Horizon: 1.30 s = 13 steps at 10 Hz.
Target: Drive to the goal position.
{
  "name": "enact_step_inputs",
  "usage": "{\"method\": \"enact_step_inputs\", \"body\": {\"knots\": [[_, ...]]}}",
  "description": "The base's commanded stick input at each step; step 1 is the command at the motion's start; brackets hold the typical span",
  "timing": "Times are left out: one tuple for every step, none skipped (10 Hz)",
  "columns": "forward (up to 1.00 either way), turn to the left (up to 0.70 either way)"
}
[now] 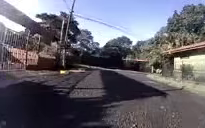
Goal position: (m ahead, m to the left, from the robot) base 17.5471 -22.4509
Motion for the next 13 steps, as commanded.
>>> {"method": "enact_step_inputs", "body": {"knots": [[0.70,0.00],[0.70,0.00],[0.70,0.00],[0.70,0.00],[0.70,0.00],[0.70,-0.01],[0.70,-0.22],[0.70,-0.30],[0.70,-0.35],[0.70,-0.35],[0.70,-0.35],[0.70,-0.35],[0.70,-0.35]]}}
